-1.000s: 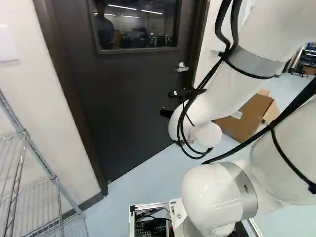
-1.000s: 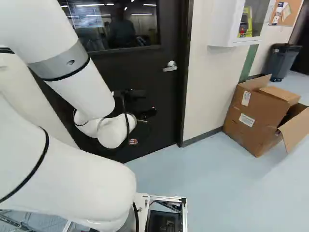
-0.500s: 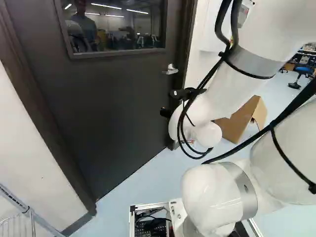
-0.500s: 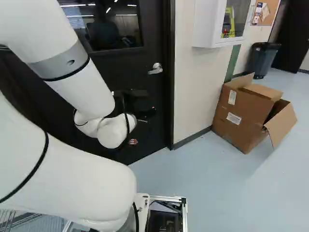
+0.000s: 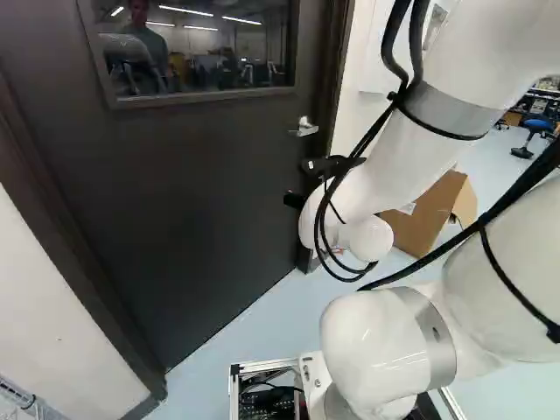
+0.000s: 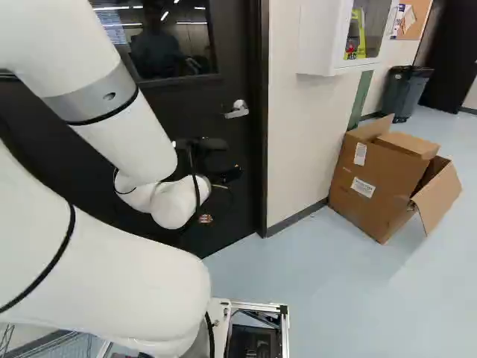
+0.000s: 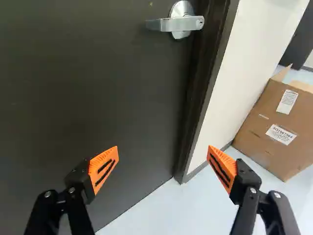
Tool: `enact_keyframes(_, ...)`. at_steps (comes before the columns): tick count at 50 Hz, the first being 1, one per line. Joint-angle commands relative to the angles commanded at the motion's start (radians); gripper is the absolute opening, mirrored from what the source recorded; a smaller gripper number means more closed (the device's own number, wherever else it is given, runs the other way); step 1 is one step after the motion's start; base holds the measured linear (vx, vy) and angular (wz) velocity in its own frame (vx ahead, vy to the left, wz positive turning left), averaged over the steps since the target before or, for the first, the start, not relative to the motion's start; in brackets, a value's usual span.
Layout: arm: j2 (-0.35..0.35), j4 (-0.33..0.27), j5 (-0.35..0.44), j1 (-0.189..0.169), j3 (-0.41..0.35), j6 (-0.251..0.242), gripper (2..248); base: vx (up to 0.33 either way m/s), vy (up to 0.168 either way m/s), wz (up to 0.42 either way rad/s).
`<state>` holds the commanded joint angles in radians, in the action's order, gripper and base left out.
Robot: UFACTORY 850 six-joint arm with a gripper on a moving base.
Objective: Open the door and move inside
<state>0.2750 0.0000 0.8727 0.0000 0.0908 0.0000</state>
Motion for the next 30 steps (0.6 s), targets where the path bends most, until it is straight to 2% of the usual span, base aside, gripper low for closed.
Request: enact_keyframes(30, -0.026, -0.031, 0.008, -0.017, 0.035, 0.000, 247, 0.002, 0.000, -0.001)
